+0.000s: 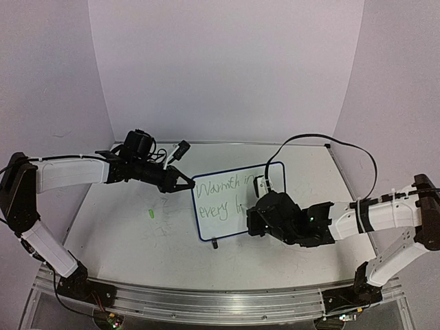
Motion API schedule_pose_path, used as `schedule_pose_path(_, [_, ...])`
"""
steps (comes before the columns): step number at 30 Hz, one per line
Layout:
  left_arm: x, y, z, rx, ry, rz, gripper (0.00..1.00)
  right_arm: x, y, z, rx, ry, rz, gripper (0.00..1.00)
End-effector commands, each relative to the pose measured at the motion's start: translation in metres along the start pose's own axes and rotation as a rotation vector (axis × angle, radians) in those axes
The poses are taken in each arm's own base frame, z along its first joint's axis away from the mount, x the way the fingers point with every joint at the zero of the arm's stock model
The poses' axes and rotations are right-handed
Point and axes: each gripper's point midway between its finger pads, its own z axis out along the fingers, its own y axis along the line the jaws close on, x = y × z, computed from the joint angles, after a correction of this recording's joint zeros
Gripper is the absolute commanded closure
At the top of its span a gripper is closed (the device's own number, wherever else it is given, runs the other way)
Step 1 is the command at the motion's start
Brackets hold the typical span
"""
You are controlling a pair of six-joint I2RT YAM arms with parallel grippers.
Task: Write a sentence on the whiteboard
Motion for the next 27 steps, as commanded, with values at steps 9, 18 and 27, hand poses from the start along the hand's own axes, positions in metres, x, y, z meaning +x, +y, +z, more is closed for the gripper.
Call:
schedule_pose_path(9, [-0.003, 0.006, -0.002, -0.054, 0.001, 0.072, 1.00, 0.012, -0.008, 0.002, 0.019, 0.027, 0.042, 1.00])
schedule_pose_path(18, [-0.001, 0.006, -0.001, -0.052, 0.006, 0.069, 1.00, 0.019, -0.012, 0.002, 0.024, 0.039, 0.045, 1.00])
schedule_pose_path(27, [-0.001, 0.007, 0.000, -0.052, 0.008, 0.067, 1.00, 0.001, -0.014, -0.003, 0.052, -0.013, 0.033, 1.00])
